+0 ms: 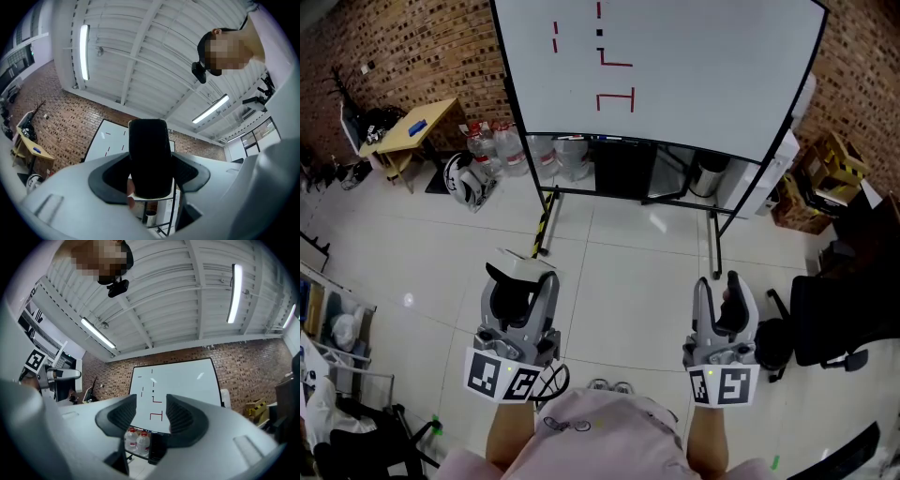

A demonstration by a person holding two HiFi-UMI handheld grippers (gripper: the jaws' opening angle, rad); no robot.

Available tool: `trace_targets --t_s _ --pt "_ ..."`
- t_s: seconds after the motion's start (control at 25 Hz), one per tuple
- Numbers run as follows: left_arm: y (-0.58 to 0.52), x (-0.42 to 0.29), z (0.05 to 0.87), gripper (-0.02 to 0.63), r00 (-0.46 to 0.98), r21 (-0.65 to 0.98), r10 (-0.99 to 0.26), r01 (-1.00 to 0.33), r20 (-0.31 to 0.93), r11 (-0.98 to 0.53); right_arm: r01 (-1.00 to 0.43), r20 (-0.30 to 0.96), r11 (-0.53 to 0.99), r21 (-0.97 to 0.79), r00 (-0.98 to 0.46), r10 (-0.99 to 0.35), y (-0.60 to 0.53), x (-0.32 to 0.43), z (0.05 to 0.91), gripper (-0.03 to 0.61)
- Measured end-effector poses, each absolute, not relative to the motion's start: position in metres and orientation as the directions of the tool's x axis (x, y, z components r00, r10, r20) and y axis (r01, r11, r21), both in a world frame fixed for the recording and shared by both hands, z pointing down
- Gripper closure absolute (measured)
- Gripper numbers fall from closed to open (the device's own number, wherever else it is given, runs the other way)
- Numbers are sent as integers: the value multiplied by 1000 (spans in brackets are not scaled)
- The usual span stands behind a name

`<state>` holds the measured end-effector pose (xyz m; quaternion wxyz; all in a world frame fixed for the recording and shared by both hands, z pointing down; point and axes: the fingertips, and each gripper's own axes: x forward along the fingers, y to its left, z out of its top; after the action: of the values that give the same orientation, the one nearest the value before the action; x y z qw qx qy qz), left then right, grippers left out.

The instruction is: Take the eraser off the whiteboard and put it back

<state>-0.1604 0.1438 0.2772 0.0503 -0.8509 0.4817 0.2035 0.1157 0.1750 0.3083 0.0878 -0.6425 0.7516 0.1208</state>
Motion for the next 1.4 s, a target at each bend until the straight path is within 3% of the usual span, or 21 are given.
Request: trace_targets --t_s 0.36,1.0,1.4 --pt "77 -175 281 342 467 94 -801 -840 -374 -534 -988 -256 128 87 -146 -956 109 105 316 387" --pt "-73 -72 277 342 514 49 -773 -821 -372 -569 -984 -220 161 81 -175 -960 -58 191 327 387" --pt "-198 -67 304 342 499 99 -811 -831 -306 -548 -983 -195 168 71 -179 -964 -172 197 342 387"
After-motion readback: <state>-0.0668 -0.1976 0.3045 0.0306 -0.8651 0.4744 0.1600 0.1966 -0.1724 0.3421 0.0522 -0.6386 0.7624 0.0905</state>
